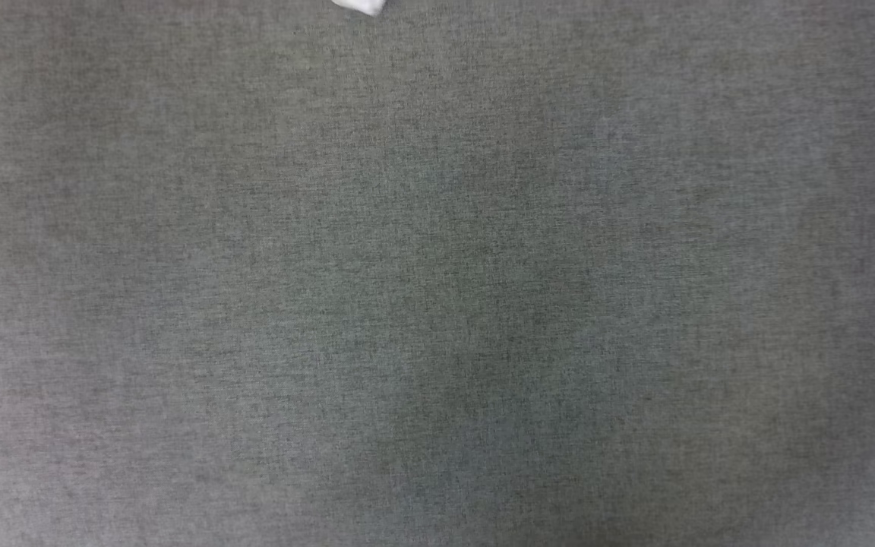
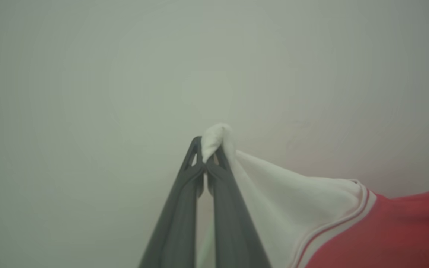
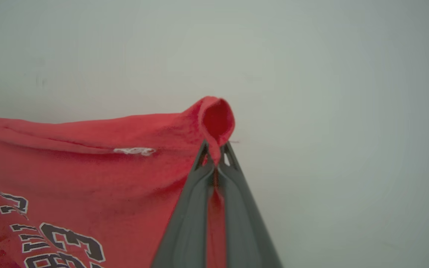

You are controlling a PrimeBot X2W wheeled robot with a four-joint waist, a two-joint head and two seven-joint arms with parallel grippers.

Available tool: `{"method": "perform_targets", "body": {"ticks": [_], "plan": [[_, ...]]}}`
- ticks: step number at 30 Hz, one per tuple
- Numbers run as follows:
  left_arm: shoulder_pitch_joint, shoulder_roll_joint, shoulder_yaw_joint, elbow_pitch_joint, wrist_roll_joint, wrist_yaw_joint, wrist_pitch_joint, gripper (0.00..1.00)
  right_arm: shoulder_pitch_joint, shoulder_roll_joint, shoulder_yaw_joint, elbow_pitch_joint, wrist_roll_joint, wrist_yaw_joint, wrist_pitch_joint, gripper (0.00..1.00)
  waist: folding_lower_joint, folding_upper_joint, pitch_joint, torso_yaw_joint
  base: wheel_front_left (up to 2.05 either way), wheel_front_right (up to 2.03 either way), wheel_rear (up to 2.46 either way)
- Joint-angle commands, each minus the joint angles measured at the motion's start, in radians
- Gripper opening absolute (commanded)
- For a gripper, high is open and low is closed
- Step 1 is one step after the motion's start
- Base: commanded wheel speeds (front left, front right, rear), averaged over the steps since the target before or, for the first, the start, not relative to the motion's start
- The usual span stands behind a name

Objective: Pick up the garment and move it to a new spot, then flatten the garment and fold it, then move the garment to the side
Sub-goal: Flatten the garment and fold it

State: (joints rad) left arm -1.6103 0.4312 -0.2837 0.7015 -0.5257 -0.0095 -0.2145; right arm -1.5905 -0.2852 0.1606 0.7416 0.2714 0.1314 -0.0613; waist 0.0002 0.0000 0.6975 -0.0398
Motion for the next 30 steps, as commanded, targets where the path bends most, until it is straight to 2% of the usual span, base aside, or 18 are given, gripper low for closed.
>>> {"method": "perform_targets", "body": {"ticks": [1,8,17,22,30], "plan": [[0.017,-0.008,-0.005,0.011,-0.006,-0.007,-0.003,0.00,-0.013,0.006,0.011,0.018,0.004,-0.001,0.000,0.00,-0.0002,0.0000,0.016,0.005,0.00,0.00,0.00],[0.070,-0.042,-0.012,0.079,-0.031,-0.029,-0.019,0.00,0.025,0.012,0.059,0.093,0.050,-0.001,0.014,0.00,-0.0002,0.0000,0.023,0.015,0.00,0.00,0.00],[0.222,-0.076,0.012,0.163,-0.088,-0.078,-0.045,0.00,0.176,-0.008,0.164,0.145,0.166,-0.001,0.010,0.00,-0.0002,0.0000,-0.058,0.028,0.00,0.00,0.00],[0.385,-0.087,0.019,0.186,-0.122,-0.103,-0.050,0.00,0.339,-0.039,0.230,0.144,0.256,-0.001,0.005,0.00,-0.0002,0.0000,-0.152,0.038,0.00,0.00,0.00],[0.715,-0.090,0.038,0.147,-0.141,-0.117,-0.052,0.00,0.603,-0.087,0.314,0.116,0.379,-0.001,-0.014,0.00,-0.0002,0.0000,-0.321,0.034,0.00,0.00,0.00]]}}
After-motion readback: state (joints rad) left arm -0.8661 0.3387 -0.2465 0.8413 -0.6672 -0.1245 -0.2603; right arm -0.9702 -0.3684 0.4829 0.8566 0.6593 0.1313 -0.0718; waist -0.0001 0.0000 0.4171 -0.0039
